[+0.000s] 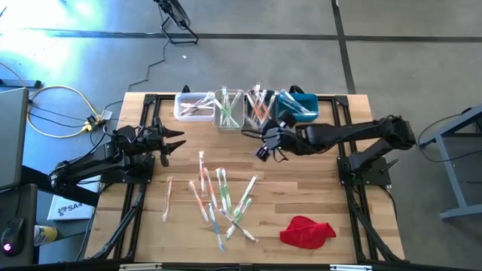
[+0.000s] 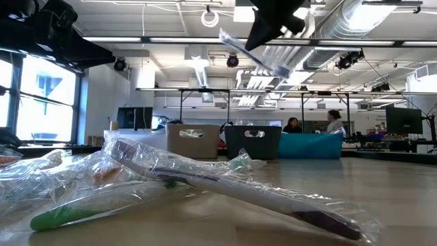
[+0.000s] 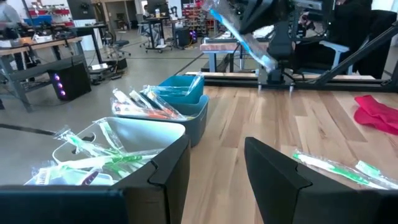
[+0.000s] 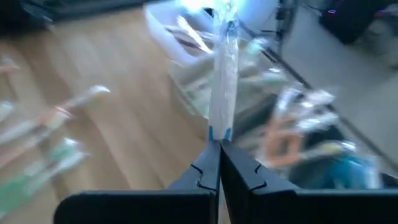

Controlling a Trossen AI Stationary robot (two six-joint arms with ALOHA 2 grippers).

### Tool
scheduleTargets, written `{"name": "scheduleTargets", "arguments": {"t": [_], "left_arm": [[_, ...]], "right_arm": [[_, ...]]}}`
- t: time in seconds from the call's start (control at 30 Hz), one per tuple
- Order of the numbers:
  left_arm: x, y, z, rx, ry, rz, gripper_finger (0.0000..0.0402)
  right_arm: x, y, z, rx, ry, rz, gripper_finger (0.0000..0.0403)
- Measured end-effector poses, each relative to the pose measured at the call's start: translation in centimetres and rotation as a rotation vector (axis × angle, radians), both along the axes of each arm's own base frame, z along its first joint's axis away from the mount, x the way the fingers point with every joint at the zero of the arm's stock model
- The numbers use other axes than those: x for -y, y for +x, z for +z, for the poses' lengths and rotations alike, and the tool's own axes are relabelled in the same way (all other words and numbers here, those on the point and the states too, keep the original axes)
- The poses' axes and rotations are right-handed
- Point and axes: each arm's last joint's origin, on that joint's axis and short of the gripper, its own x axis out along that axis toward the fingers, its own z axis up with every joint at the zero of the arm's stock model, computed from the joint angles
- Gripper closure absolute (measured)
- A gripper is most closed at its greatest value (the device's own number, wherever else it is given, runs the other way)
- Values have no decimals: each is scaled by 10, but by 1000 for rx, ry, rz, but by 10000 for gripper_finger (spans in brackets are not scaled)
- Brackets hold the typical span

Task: Pick & Place Toothbrushes
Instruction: Put the blue toothbrush into the blue bin

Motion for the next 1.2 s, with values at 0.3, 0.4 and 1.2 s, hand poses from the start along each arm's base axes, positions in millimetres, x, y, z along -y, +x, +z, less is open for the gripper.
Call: {"name": "scheduleTargets", "arguments": {"t": [0.3,0.4,1.2], "left_arm": [[0,0,0,0,0,1,252],[0,0,0,-1,5,1,252],[0,0,0,-7,26,2,252]], "right_arm": [[25,-35,8,-164,-53,-119,400],[39,-40,6,-223,-53,-144,400],[161,-88,2,-595,-74,-66,400]]}}
